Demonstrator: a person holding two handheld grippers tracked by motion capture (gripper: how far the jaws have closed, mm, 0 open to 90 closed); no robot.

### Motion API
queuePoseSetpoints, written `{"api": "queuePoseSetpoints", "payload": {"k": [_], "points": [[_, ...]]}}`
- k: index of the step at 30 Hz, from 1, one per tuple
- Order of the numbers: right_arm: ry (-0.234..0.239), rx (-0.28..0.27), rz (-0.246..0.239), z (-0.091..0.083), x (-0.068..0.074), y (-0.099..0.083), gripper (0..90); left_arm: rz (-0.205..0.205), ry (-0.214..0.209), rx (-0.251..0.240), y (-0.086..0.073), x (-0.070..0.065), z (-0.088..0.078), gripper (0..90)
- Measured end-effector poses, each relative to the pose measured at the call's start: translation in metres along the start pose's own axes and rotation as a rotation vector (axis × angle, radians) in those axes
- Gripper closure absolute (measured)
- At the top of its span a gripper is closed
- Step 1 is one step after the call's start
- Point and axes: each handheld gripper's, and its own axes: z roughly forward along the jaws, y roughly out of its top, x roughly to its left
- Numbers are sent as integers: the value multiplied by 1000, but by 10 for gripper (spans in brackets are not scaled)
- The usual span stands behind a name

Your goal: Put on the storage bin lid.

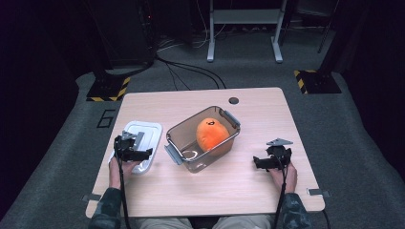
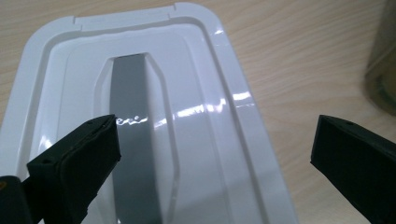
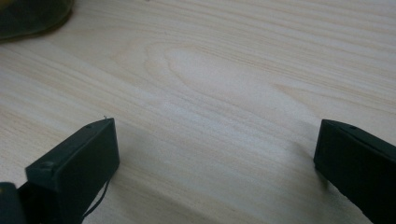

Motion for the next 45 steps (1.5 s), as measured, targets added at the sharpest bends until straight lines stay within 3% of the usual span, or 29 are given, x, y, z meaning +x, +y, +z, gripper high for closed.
{"api": "queuePoseSetpoints", "payload": {"k": [3,14,15,16,17,20,21,26,29,32,34,39,45], "points": [[3,2,-3,0,0,0,0,-4,27,18,3,9,8,16],[4,1,-7,0,0,0,0,-37,46,56,7,27,23,74],[4,1,-7,0,0,0,0,-39,44,61,7,29,24,88],[5,1,-7,0,0,0,0,-40,43,65,6,29,24,167],[5,1,-7,0,0,0,0,-44,41,55,5,30,26,167],[5,1,-7,0,0,0,0,-46,69,52,6,30,26,260],[5,1,-7,0,0,0,0,-35,76,55,6,31,26,340],[5,1,-7,0,0,0,0,-57,88,25,5,33,26,442],[5,1,-7,0,0,0,0,-46,104,57,6,34,27,523],[5,1,-7,0,0,0,0,-66,93,40,4,37,27,555],[5,1,-7,0,0,0,0,-64,88,44,4,37,26,633],[5,1,-6,0,0,0,0,-53,104,42,5,36,26,660],[5,1,-7,0,0,0,0,-51,82,34,6,35,22,664]]}}
